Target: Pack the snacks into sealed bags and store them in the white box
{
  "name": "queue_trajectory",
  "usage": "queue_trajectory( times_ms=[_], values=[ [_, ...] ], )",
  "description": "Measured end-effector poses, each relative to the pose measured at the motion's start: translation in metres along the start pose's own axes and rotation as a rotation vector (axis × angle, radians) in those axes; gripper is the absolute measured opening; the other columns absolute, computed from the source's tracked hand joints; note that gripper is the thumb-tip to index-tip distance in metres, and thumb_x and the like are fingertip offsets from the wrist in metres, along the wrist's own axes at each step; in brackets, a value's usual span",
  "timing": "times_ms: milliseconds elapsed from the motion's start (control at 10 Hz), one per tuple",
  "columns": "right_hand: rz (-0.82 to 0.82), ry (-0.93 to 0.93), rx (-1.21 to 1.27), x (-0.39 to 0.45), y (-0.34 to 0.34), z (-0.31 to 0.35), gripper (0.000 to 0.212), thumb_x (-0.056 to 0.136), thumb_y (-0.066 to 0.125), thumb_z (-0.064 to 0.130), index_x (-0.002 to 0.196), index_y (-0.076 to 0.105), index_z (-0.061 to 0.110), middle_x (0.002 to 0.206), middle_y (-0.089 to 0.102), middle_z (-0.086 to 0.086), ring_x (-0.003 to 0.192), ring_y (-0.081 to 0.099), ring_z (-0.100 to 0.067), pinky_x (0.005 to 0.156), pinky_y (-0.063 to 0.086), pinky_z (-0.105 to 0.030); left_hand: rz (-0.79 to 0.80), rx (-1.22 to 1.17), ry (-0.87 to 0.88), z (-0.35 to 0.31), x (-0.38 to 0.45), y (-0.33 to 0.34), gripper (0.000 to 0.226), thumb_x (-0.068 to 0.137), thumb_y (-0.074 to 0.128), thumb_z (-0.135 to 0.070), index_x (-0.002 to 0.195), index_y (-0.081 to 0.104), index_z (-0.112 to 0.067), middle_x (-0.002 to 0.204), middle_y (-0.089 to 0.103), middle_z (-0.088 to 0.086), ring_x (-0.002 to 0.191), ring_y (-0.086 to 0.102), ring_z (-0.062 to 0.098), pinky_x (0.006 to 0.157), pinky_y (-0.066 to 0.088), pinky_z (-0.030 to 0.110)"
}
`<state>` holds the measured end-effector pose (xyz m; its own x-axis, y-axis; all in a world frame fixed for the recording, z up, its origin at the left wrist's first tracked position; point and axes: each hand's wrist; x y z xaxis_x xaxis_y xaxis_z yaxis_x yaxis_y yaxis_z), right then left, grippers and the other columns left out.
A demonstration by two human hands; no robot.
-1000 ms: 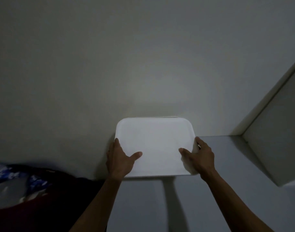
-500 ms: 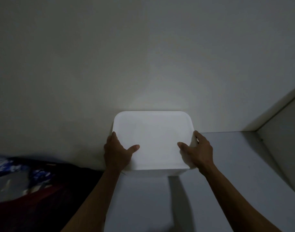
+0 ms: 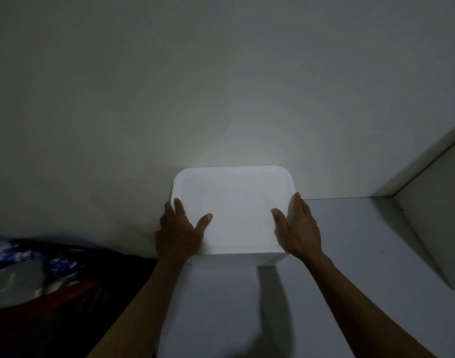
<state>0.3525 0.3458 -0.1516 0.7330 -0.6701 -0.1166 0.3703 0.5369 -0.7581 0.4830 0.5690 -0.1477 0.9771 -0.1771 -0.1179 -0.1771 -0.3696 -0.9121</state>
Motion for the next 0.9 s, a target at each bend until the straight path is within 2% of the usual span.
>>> queue_trajectory(
  times_ms=[200,300,500,700,900],
  values=[
    [0.051,0.006,-0.024,0.0,-0.005,0.0,0.08,0.097,0.036,0.058,0.156,0.002,0.017,0.164,0.011,-0.007,0.146,0.025,-0.032,0.113,0.031,-0.05,0.016,0.046,0.026,0.003,-0.007,0.001,0.096,0.084,0.029,-0.08,0.155,0.005,-0.019,0.164,0.003,0.007,0.148,0.013,0.03,0.111,0.025,0.056],
    [0.056,0.011,-0.027,-0.007,-0.01,0.001,0.079,0.097,0.038,0.057,0.157,0.002,0.02,0.165,0.007,-0.006,0.149,0.017,-0.032,0.116,0.026,-0.051,-0.005,0.068,0.029,0.002,-0.014,-0.003,0.091,0.087,0.026,-0.076,0.156,0.01,-0.02,0.164,0.002,0.007,0.15,0.006,0.029,0.115,0.018,0.056],
    [0.021,-0.016,-0.036,-0.056,-0.018,0.005,0.072,0.1,0.038,0.053,0.157,0.007,0.021,0.165,0.004,-0.006,0.151,0.01,-0.03,0.118,0.021,-0.048,-0.007,-0.071,0.071,0.001,-0.059,-0.02,0.085,0.09,0.031,-0.072,0.156,0.011,-0.022,0.164,0.003,0.008,0.15,0.001,0.027,0.117,0.006,0.055],
    [-0.025,-0.045,0.015,-0.116,-0.035,0.004,0.07,0.099,0.036,0.055,0.157,0.014,0.022,0.164,0.013,-0.008,0.15,0.015,-0.029,0.117,0.023,-0.045,-0.025,-0.126,0.143,-0.005,-0.112,-0.037,0.083,0.09,0.031,-0.072,0.155,0.014,-0.023,0.164,0.006,0.007,0.15,0.006,0.028,0.117,0.011,0.055],
    [-0.056,-0.121,0.062,-0.173,-0.05,-0.005,0.066,0.1,0.042,0.048,0.155,0.021,0.019,0.161,0.026,-0.009,0.147,0.025,-0.025,0.117,0.025,-0.039,-0.027,-0.204,0.192,-0.012,-0.167,-0.039,0.082,0.09,0.035,-0.071,0.155,0.018,-0.023,0.164,0.01,0.007,0.149,0.01,0.028,0.117,0.018,0.055]
  ],
)
Point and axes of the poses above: each hand's wrist, its own x-axis towards the middle knuckle, its own y-axis out of the palm, z = x × y
